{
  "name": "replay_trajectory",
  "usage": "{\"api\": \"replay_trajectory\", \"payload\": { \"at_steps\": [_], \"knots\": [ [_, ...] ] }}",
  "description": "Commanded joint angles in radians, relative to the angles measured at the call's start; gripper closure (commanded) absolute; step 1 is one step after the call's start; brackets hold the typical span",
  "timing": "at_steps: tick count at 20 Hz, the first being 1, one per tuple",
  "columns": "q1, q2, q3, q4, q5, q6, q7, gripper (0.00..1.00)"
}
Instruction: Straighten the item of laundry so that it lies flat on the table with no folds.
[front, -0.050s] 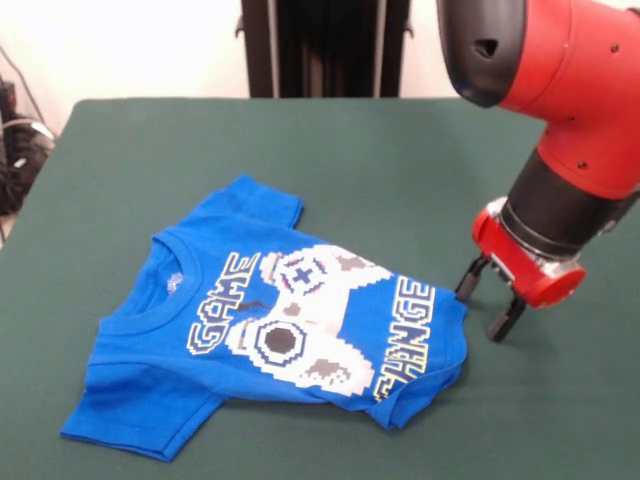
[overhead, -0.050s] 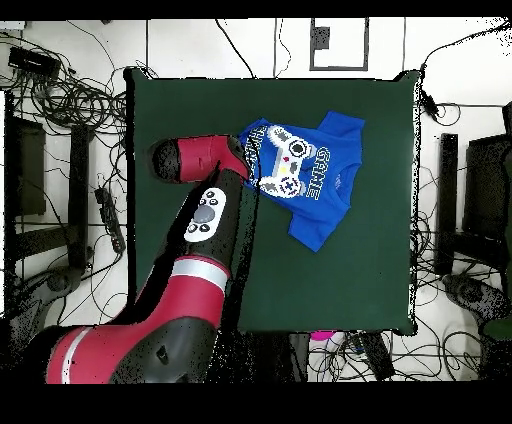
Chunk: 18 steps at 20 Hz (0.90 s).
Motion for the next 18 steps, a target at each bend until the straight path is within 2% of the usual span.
{"api": "replay_trajectory", "payload": {
  "at_steps": [1, 12, 18],
  "knots": [
    [0.017, 0.134, 0.014, 0.006, -0.048, -0.067, 0.111, 0.00],
    [0.036, 0.182, -0.061, -0.023, -0.044, -0.135, 0.159, 0.00],
    [0.053, 0.223, -0.138, -0.049, -0.056, -0.170, 0.190, 0.00]
  ]
}}
